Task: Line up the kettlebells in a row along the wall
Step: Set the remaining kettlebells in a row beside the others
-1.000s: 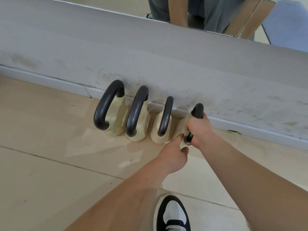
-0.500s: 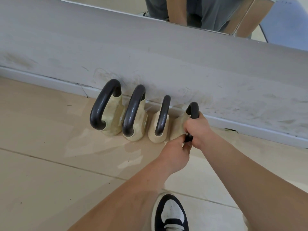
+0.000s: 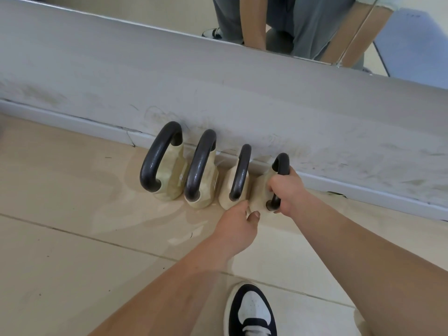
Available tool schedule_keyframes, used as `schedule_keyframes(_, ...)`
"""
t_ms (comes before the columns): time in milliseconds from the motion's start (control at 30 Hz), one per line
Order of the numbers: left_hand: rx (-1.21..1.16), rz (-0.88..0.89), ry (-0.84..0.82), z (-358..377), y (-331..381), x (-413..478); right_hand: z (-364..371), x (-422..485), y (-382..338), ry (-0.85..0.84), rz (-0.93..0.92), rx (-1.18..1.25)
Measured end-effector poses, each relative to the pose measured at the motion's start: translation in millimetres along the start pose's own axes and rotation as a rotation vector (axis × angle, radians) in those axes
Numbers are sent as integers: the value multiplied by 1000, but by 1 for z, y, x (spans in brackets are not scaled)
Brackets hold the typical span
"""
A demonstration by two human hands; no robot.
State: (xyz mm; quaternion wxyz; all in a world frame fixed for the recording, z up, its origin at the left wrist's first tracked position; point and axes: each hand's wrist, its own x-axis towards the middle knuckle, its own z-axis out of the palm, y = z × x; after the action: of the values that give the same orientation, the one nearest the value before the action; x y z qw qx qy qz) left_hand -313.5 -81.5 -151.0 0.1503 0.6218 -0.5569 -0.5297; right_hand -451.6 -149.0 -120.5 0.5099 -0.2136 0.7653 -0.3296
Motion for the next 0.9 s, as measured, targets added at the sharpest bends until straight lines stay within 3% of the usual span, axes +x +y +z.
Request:
schedule_keyframes(367,148,70,-14,-25,36,-51,-25,-60,-19,32,-74,-106)
schedule_keyframes(533,268,153,-180,-33,93,-101,-78,-99,-9,93,-103,-142)
schedule_keyframes(800,1060,329,-399,-45,198,-148,-136,-128,9,23,-98,-104)
schedule_keyframes(900,1165,316,-444,-18,231,-167,-157,-134,20,7,-135,-140)
